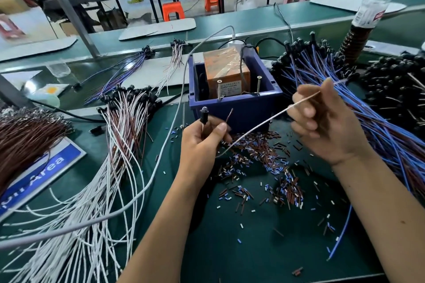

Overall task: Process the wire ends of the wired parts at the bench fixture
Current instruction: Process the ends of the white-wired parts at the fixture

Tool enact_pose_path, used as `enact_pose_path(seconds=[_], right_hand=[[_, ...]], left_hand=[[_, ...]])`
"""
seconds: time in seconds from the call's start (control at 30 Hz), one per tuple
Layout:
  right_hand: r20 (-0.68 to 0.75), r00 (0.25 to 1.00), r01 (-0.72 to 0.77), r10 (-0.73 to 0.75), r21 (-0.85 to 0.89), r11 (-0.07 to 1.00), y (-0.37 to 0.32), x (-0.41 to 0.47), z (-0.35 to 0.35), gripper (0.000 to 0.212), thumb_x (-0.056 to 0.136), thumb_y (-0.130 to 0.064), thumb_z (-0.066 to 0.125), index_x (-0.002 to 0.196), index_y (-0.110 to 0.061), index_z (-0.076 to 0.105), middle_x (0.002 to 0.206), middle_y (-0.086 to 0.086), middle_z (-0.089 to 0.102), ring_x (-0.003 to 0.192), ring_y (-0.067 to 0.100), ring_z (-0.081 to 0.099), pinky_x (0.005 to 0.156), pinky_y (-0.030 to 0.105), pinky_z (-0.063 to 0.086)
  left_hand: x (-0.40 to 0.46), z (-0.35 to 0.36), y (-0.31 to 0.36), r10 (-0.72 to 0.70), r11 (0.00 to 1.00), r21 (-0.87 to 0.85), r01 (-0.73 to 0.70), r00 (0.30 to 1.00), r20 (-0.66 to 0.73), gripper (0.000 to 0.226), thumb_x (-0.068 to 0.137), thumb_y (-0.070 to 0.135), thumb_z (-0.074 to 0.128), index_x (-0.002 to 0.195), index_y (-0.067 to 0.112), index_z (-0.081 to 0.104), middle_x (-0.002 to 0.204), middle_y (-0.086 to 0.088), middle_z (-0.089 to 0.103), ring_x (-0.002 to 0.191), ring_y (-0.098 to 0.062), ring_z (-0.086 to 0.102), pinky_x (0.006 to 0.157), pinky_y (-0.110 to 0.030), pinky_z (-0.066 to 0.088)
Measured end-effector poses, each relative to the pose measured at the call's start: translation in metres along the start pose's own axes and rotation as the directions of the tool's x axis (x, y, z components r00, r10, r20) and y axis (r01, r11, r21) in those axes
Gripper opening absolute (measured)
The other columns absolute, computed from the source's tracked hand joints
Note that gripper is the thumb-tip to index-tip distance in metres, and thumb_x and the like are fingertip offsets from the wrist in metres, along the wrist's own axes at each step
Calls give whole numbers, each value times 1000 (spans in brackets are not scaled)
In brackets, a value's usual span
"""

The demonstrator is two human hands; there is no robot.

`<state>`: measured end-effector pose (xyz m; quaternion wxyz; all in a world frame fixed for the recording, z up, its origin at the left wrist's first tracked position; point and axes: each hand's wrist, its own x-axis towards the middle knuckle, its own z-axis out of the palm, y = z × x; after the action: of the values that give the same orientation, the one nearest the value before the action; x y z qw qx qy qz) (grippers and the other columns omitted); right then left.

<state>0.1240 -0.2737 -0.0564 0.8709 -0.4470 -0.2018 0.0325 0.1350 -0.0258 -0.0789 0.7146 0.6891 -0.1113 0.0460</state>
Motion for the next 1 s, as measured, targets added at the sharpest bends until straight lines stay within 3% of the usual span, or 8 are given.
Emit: enact_pose_path(seconds=[0.13,0.23,0.37,0.43,0.5,0.6,0.73,1.0], right_hand=[[148,976,-149,158,-70,986,1,-4,7,37,99,-43,65,83,-11,78,56,-4,50,44,5,39,37,13,31],[267,883,-319,385,-259,912,14,-7,23,43,94,-48,72,85,-6,79,54,3,54,37,6,39,34,12,28],[203,832,-361,516,-508,782,27,-6,39,43,99,-50,64,85,-13,81,54,2,60,34,5,44,34,13,31],[170,846,-352,506,-534,769,30,-5,41,43,101,-47,61,83,-13,81,55,3,61,35,6,46,34,15,33],[160,864,-338,477,-517,786,31,-5,42,48,100,-52,62,84,-11,80,57,5,62,37,7,48,34,16,35],[53,934,-308,355,-389,868,33,-1,42,52,98,-56,60,87,-8,78,61,7,61,38,7,49,34,16,34],[-199,963,-245,184,-349,905,36,4,39,40,100,-42,56,99,-6,73,69,8,62,43,10,47,34,19,32],[-202,979,-123,33,-450,884,34,3,41,21,96,-29,67,83,-12,71,67,8,60,43,10,44,36,18,30]], left_hand=[[-2,-1,8,-13,980,-196,41,990,142,17,98,20,59,85,21,70,73,-16,62,46,-3,36,48,-15,30],[-4,1,13,-23,933,-336,132,950,310,20,102,17,55,86,18,68,119,-20,71,44,-3,23,47,-15,27],[-10,9,17,-88,909,-330,256,890,446,16,99,25,61,89,19,71,127,-15,71,75,-29,47,73,-37,42],[-11,10,16,-109,914,-312,258,900,423,15,97,27,65,89,19,75,112,-9,75,91,-37,56,77,-43,43],[-10,10,17,-123,903,-335,269,909,398,17,97,28,63,88,19,75,100,-4,76,78,-21,64,68,-34,45],[-7,7,19,-156,827,-441,349,896,416,22,98,22,56,84,14,71,85,1,70,48,-1,44,49,-14,35],[-5,4,18,-175,740,-480,470,824,538,26,99,18,51,79,15,68,80,1,64,47,-3,18,41,-12,20],[-4,4,18,-177,743,-459,488,803,569,25,98,19,51,76,16,64,73,2,57,45,1,30,40,-10,29]])
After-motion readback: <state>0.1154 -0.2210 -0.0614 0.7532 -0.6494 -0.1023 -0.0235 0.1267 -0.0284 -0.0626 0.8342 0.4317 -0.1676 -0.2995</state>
